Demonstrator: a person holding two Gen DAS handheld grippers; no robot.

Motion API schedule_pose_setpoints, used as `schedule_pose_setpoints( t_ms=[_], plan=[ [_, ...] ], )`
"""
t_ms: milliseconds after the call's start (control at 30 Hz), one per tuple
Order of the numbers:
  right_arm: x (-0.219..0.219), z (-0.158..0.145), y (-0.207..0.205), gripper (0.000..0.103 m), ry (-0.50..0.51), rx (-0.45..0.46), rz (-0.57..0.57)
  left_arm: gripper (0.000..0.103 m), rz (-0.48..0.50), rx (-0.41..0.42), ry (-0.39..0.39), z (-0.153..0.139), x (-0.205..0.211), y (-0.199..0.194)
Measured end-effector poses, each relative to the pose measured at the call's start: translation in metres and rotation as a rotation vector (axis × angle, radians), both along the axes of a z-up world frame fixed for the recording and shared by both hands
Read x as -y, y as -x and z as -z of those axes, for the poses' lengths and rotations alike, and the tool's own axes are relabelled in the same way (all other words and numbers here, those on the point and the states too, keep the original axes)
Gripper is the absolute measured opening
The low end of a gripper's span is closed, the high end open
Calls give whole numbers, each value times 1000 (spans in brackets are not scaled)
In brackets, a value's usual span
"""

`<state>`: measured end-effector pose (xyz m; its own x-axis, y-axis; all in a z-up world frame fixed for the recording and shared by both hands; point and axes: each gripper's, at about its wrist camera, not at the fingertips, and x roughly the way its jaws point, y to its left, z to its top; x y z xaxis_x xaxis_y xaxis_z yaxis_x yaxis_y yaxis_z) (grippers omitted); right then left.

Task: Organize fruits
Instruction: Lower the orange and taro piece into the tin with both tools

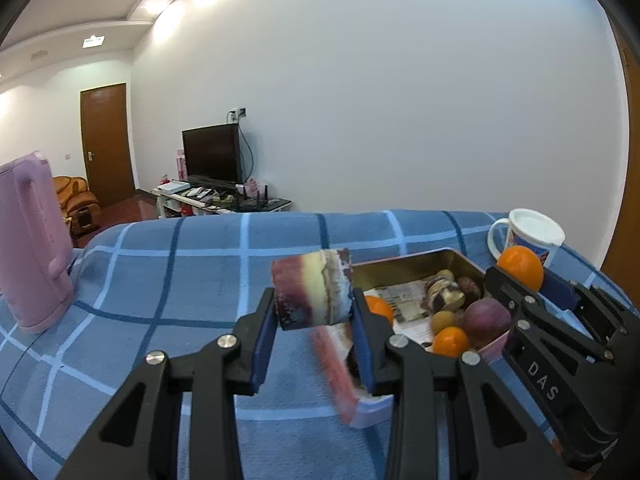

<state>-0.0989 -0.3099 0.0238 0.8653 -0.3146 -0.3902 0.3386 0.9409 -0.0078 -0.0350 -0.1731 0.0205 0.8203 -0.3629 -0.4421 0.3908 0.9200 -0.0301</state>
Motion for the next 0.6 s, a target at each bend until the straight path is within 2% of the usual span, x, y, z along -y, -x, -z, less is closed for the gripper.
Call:
schedule_pose_setpoints(
  t_ms=[600],
  plan=[
    [37, -3, -15, 42, 25, 11, 89, 37, 65, -68, 27, 5, 49, -20]
  ],
)
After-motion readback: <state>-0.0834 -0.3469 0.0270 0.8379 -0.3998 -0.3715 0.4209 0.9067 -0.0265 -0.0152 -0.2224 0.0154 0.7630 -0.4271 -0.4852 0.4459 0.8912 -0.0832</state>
